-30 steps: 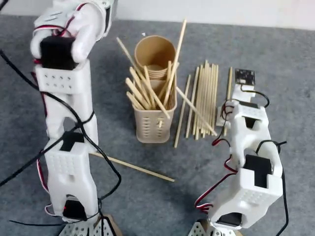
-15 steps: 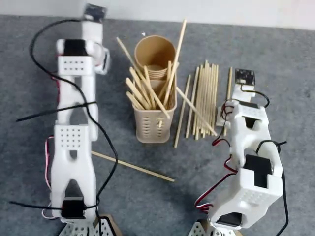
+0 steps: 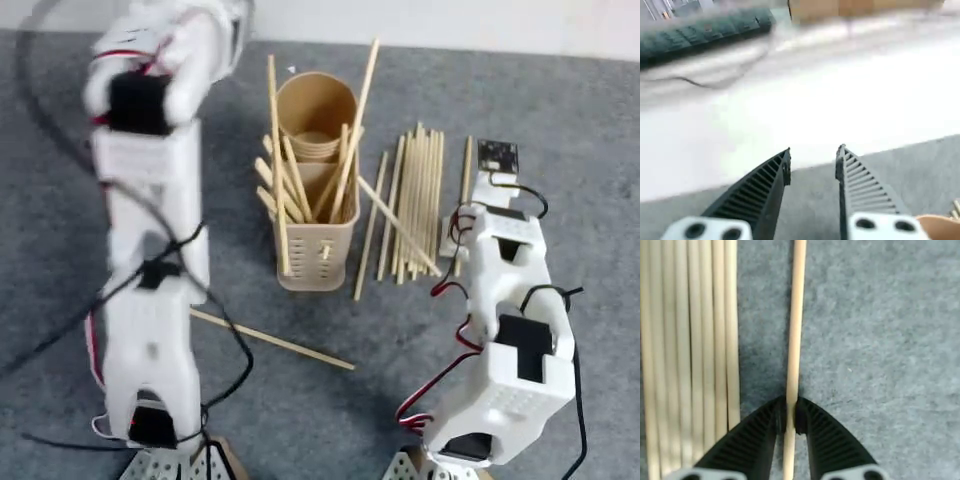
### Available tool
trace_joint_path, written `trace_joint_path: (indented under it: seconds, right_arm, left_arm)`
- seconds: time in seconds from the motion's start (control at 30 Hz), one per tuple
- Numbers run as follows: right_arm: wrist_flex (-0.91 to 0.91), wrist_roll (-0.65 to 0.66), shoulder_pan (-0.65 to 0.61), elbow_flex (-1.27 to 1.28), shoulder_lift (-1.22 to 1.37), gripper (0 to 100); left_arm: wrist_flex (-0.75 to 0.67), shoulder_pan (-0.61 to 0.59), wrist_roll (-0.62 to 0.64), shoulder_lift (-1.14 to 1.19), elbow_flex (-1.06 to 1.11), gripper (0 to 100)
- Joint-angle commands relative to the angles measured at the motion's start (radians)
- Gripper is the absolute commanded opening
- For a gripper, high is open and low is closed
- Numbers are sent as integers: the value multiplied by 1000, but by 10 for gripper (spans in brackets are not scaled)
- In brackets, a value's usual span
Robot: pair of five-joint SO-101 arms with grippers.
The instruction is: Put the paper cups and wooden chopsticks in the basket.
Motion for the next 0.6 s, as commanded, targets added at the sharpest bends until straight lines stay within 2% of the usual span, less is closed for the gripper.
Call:
trace_joint_path:
  seconds: [0.0, 0.1, 0.23, 0.43, 0.57]
  right_arm:
    - [10, -9, -41, -2, 5, 5]
    - [10, -9, -38, 4, 5, 5]
    - [10, -8, -39, 1, 5, 5]
    - [10, -8, -41, -1, 5, 5]
    - [10, -8, -41, -1, 5, 5]
  left_arm:
    - [55, 10, 6, -122, 50, 179]
    - [126, 2, 6, -122, 113, 178]
    - [341, 7, 12, -131, 220, 181]
    - [299, 36, 15, -122, 265, 182]
    - [273, 79, 89, -122, 303, 182]
